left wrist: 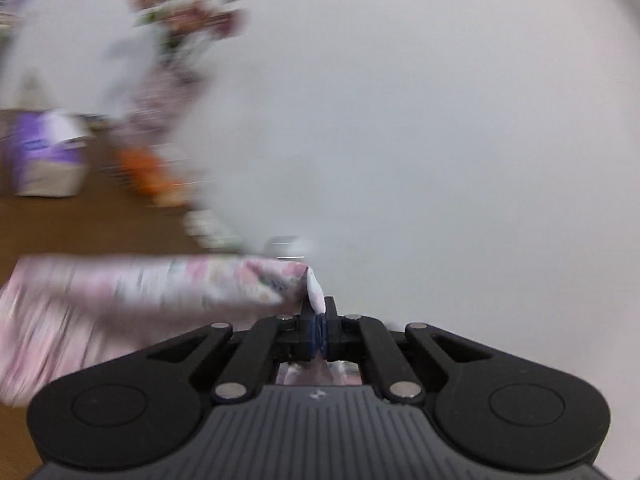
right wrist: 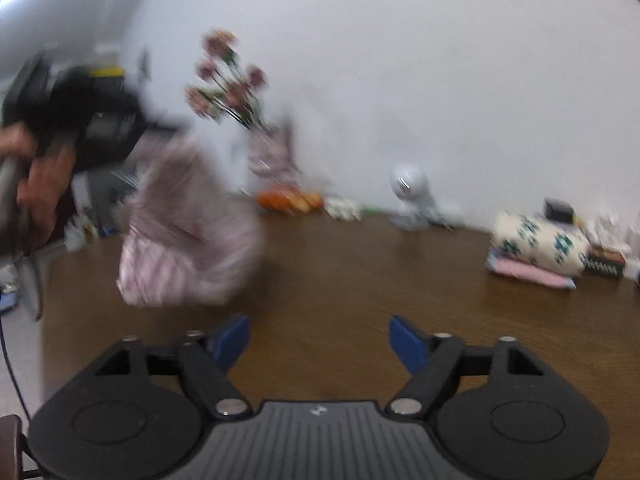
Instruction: Fold clothes
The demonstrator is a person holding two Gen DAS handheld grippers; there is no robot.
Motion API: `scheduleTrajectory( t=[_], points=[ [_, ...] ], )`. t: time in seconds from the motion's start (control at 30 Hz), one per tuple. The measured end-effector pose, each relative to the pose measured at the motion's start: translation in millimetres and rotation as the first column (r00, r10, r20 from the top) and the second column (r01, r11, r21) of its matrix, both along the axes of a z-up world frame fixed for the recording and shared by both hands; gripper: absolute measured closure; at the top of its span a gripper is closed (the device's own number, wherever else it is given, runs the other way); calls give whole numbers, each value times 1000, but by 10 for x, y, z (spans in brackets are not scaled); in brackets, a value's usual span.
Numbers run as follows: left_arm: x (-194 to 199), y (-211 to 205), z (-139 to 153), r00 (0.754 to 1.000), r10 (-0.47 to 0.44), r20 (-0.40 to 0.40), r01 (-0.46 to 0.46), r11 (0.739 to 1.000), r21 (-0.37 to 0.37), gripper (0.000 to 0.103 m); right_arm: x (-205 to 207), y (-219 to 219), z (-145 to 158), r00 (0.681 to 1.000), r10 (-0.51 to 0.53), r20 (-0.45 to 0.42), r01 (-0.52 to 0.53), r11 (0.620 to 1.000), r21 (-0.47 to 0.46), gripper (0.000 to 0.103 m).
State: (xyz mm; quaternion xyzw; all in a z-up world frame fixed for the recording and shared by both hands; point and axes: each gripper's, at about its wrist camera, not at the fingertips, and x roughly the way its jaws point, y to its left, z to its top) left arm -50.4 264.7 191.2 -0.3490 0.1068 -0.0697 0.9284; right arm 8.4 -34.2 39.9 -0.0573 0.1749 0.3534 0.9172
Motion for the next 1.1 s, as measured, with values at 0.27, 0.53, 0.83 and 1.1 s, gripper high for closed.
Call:
scheduleTrajectory(
  t=[0.27,0.53,0.83,1.1],
  points=[
    [-550,-907,354,963,-245,112,246,969,8,100,-633,-220,254,950,-203,239,196,979,54,23],
    [-1025,-1161,745,903,-318,289,324,946,25,100,-1308,-1517,1330,956,-175,235,82,930,359,95],
    [-1195,-1361,1138,829,-396,395,380,917,120,99,-1637,-2381,2067,974,116,195,-209,798,565,95],
    [-51,-1546,1104,927,-345,147,308,924,225,86,-752,-2230,2023,1000,-30,-2,26,851,524,95]
  ],
)
